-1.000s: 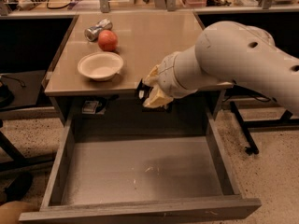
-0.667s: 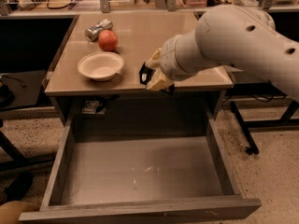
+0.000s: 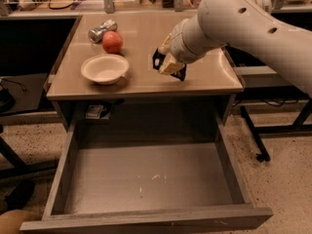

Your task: Pick rxbar chocolate from top drawer and place on counter

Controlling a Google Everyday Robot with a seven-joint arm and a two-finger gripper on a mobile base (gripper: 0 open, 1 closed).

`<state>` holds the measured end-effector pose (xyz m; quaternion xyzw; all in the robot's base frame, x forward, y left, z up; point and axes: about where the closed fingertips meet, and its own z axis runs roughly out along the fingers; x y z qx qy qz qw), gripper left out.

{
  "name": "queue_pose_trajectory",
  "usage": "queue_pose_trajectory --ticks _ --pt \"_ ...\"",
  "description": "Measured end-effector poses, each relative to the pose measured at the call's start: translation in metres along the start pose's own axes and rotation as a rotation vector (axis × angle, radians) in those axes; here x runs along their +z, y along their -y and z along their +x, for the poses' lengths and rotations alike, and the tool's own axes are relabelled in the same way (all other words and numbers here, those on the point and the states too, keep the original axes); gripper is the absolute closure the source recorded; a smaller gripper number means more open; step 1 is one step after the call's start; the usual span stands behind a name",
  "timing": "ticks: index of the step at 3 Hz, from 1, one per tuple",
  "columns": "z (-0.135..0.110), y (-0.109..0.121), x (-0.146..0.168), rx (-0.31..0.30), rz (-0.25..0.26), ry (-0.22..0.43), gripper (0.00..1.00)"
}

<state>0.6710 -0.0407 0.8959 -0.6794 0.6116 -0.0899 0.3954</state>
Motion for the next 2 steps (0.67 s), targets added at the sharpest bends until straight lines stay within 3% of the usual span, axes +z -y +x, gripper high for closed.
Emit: queue_pose_trajectory --ticks 2 --pt "0.032 0.009 0.038 0.045 -0.038 -0.062 1.00"
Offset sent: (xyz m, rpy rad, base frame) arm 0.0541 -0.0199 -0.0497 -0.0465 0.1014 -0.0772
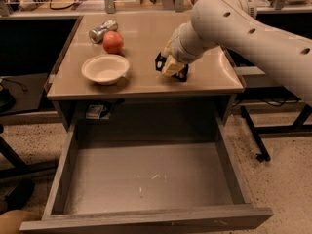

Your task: Pick rxbar chocolate from top drawer and place on counter

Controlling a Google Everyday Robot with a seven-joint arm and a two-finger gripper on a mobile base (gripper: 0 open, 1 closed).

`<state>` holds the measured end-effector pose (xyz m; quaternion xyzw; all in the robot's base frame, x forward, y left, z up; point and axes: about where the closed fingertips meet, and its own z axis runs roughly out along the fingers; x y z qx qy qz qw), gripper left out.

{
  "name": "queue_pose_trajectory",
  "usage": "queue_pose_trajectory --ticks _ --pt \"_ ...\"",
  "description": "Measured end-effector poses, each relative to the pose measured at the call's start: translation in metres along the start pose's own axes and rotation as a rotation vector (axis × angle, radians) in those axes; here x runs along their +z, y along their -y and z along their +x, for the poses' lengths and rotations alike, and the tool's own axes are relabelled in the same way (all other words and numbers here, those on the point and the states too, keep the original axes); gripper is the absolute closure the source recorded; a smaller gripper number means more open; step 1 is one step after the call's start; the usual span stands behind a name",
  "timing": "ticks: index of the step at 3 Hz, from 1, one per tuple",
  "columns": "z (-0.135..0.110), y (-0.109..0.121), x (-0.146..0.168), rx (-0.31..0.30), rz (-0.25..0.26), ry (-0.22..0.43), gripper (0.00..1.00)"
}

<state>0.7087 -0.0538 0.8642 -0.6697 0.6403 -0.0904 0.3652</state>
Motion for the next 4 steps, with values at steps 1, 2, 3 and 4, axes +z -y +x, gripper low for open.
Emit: queue_pose_trajectory --ticks 1,2,3,4 --pt "0.0009 -0.0046 0.0191 0.008 -0.076 0.015 1.00" --pt "0.0012 -0.0051 0.0188 0.009 -0.083 0.014 1.00" --pt "0.0012 -0.0051 0.0189 0.009 -0.083 0.014 0.81" --pt "0.0012 -0.0051 0.0189 0.009 -0.083 0.014 0.58"
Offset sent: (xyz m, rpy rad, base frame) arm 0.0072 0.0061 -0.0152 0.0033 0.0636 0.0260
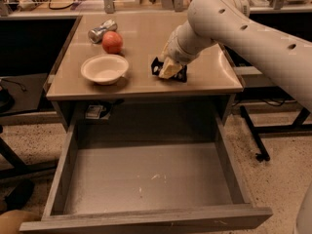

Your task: Pick rxbar chocolate from top drawer and place on counter

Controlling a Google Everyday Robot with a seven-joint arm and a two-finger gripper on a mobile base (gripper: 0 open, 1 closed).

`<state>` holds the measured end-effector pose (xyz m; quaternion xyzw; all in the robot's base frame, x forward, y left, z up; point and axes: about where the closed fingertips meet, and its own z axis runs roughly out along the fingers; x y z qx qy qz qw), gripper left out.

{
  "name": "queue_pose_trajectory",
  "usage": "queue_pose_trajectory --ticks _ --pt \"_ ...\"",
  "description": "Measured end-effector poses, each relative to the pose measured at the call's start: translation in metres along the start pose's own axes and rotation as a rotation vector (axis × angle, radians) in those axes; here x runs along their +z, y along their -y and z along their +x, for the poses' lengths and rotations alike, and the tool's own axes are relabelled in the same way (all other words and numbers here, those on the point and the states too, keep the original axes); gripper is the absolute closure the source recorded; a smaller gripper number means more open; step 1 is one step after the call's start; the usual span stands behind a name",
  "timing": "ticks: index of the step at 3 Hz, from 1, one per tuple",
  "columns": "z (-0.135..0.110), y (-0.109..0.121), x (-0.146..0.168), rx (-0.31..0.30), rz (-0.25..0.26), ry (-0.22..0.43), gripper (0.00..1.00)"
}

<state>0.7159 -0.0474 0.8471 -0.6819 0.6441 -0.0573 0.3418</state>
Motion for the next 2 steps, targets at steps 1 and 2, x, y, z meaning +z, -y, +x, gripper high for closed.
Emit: queue_pose_trajectory --ticks 1,2 --pt "0.0000 0.0000 0.0000 0.000 0.000 0.000 0.34" --pt "0.0000 0.0000 0.0001 0.000 0.000 0.000 0.11"
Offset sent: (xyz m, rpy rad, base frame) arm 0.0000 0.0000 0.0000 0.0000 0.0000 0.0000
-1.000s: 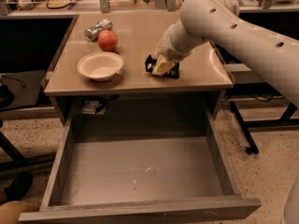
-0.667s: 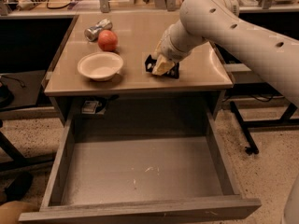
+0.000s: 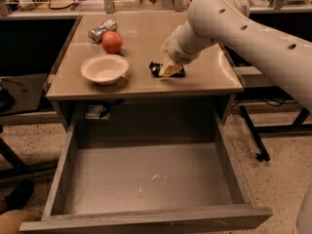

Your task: Pick rxbar chocolate from top drawer and place on counter

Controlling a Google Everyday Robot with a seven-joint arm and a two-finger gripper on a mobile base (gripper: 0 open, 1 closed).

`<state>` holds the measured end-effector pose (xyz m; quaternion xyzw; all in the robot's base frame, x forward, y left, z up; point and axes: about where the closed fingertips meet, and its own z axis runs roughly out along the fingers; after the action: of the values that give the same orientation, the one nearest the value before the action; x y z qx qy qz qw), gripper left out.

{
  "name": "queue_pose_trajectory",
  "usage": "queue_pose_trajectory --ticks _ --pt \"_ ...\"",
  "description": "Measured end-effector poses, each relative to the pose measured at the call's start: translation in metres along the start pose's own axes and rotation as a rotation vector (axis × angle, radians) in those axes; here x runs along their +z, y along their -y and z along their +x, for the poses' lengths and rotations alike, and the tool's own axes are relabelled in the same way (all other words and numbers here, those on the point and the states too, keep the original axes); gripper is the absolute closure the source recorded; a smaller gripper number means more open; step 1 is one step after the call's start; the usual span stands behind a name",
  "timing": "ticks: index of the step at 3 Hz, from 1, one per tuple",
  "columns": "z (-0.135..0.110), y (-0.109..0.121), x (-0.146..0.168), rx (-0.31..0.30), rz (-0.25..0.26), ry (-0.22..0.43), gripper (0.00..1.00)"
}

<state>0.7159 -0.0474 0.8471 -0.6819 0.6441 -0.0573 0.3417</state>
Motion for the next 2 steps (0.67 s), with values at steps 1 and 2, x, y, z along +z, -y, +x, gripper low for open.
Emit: queue_pose_trajectory --ticks 1,2 --pt "0.0000 0.0000 0.0000 0.000 0.000 0.000 0.00" --pt "-0.0001 -0.0001 -0.0001 0.000 0.000 0.000 0.00"
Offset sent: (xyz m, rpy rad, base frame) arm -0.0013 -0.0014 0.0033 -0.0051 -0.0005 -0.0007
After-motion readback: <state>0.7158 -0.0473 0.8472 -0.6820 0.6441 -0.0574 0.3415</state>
